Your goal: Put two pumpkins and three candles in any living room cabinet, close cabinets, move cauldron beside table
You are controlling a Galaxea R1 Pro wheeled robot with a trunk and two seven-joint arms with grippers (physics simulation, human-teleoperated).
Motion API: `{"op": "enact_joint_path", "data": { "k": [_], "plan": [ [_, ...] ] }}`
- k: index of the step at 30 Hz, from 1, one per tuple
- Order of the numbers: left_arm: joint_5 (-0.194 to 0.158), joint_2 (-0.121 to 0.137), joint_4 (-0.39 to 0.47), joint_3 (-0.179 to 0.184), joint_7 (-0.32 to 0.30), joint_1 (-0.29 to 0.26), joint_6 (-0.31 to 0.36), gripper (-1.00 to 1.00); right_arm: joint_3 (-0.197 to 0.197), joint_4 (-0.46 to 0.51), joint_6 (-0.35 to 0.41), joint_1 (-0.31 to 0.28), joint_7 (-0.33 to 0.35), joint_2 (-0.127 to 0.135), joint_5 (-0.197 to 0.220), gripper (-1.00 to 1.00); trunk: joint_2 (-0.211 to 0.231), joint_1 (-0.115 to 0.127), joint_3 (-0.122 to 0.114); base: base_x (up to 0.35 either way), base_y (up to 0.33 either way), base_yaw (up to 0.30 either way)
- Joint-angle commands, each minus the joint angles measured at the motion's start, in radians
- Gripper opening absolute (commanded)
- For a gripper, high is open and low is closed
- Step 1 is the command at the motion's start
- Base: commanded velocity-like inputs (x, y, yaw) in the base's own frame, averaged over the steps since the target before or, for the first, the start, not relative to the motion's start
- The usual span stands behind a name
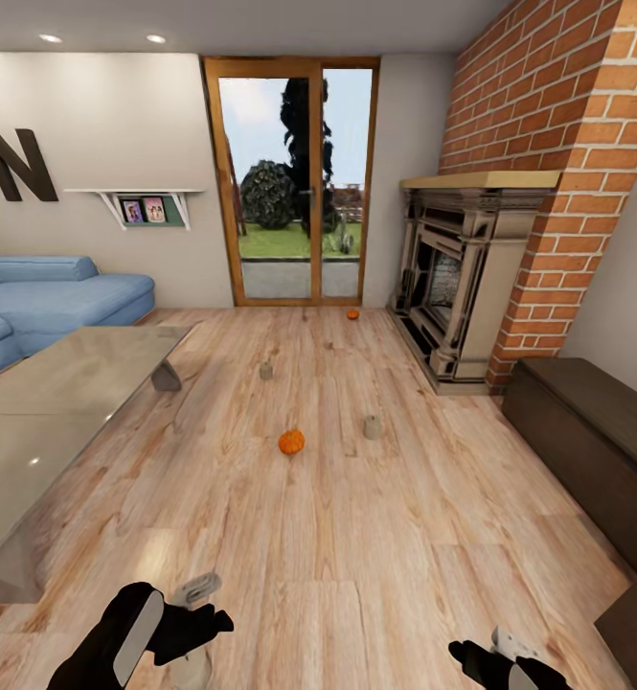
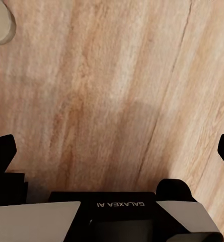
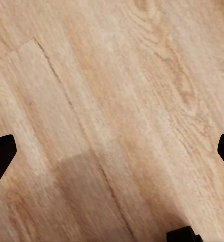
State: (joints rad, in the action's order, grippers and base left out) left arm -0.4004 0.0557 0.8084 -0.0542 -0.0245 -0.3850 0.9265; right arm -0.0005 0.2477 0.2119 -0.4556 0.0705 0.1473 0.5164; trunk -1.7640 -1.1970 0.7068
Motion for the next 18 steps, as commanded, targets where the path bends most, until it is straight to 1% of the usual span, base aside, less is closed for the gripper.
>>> {"op": "enact_joint_path", "data": {
  "k": [1,7,10,14,18],
  "plan": [
    [0.000,0.000,0.000,-0.001,0.000,0.000,0.000,1.00,0.001,0.002,0.004,0.000,-0.001,0.000,0.000,1.00,0.000,0.000,0.000,0.002,0.000,0.000],
    [0.000,0.001,0.000,-0.001,0.000,0.000,0.000,1.00,0.002,0.002,0.000,0.000,0.001,0.000,0.000,1.00,0.000,0.000,0.000,0.001,0.000,0.000],
    [0.000,0.001,0.000,-0.001,0.000,0.000,-0.001,1.00,0.002,0.002,0.002,0.000,-0.001,-0.001,-0.001,1.00,0.000,0.000,0.000,0.078,0.000,0.024],
    [0.000,0.001,0.000,-0.001,0.000,0.000,-0.001,1.00,0.002,0.002,0.003,0.000,-0.003,-0.001,-0.001,1.00,0.000,0.000,0.000,0.166,0.000,0.197],
    [0.000,0.000,0.000,-0.001,0.000,0.000,-0.002,1.00,0.002,0.002,0.003,0.000,-0.003,-0.002,-0.001,1.00,0.000,0.000,0.000,0.056,0.000,0.275]
  ]
}}
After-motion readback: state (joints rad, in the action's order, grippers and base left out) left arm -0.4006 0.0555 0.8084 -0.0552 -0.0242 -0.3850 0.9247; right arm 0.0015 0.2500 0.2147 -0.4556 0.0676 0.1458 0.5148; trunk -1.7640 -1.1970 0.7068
